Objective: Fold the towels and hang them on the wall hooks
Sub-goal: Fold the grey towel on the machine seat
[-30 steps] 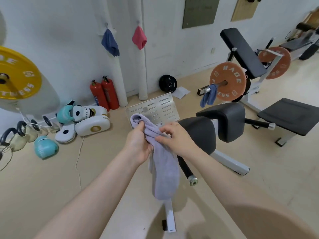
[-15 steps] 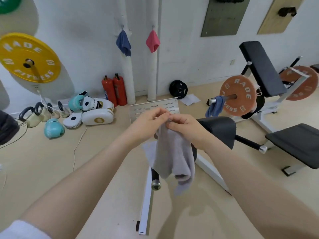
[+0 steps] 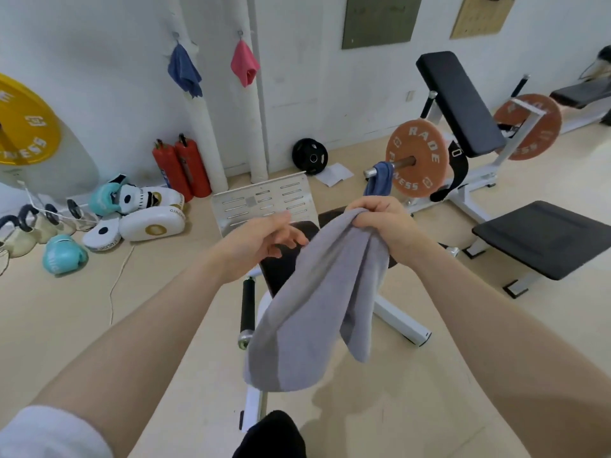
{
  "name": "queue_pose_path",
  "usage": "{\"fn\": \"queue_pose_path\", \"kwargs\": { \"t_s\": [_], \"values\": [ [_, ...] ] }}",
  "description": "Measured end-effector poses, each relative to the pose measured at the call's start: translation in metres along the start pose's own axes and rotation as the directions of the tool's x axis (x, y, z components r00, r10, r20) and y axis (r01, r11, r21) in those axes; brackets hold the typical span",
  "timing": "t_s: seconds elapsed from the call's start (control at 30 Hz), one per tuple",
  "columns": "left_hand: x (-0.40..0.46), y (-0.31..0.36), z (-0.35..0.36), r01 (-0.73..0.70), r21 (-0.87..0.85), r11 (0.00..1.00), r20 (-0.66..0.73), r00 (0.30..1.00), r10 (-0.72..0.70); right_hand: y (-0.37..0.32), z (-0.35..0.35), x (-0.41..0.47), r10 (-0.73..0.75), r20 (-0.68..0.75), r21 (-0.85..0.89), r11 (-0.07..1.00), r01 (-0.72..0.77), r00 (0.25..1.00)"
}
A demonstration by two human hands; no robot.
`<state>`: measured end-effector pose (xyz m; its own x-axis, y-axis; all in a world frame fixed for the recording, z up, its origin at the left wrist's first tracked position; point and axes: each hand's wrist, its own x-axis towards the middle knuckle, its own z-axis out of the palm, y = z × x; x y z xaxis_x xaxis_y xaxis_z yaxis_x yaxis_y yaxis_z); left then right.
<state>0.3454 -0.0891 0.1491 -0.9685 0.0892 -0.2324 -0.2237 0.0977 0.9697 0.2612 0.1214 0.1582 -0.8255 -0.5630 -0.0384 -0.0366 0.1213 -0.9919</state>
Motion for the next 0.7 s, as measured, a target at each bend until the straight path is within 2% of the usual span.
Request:
{"fn": "queue_pose_path", "kwargs": {
  "t_s": [0.03,0.1,0.17,0.2,0.27,0.37,0.47,0.53,0.7],
  "values": [
    [0.004,-0.004,-0.002,0.036,0.059,0.998,0.056,0.998,-0.039,0.003,-0.010,0.002,0.003,-0.062,0.045,0.999,0.000,0.998],
    [0.016,-0.010,0.003,0.070,0.174,0.982,0.115,0.989,-0.091,0.005,-0.022,0.007,0.015,-0.031,0.059,0.998,-0.013,0.999],
    [0.036,-0.013,0.016,0.039,0.234,0.972,0.108,0.992,-0.065,0.007,-0.022,0.017,0.055,0.085,-0.118,0.992,-0.045,0.995],
    [0.047,-0.014,0.022,0.016,0.225,0.974,0.113,0.993,-0.042,0.010,-0.019,0.024,0.069,0.092,-0.238,0.970,-0.046,0.993],
    [0.073,-0.016,0.032,-0.032,0.238,0.971,0.143,0.990,-0.003,0.016,-0.016,0.040,0.030,-0.001,-0.376,0.926,-0.028,1.000],
    [0.113,-0.017,0.035,-0.082,0.260,0.962,0.093,0.994,0.060,0.025,-0.025,0.066,-0.036,-0.087,-0.403,0.915,-0.002,0.996],
    [0.150,-0.007,0.031,-0.107,0.267,0.958,0.108,0.991,0.080,0.030,-0.051,0.094,-0.044,-0.112,-0.473,0.881,-0.014,0.993],
    [0.173,-0.004,0.028,-0.109,0.273,0.956,0.142,0.987,0.072,0.036,-0.072,0.115,0.008,-0.134,-0.546,0.834,-0.080,0.991],
    [0.226,-0.003,0.020,-0.132,0.451,0.883,0.171,0.983,0.060,0.059,-0.112,0.163,0.138,-0.270,-0.596,0.754,-0.278,0.953]
  ]
}}
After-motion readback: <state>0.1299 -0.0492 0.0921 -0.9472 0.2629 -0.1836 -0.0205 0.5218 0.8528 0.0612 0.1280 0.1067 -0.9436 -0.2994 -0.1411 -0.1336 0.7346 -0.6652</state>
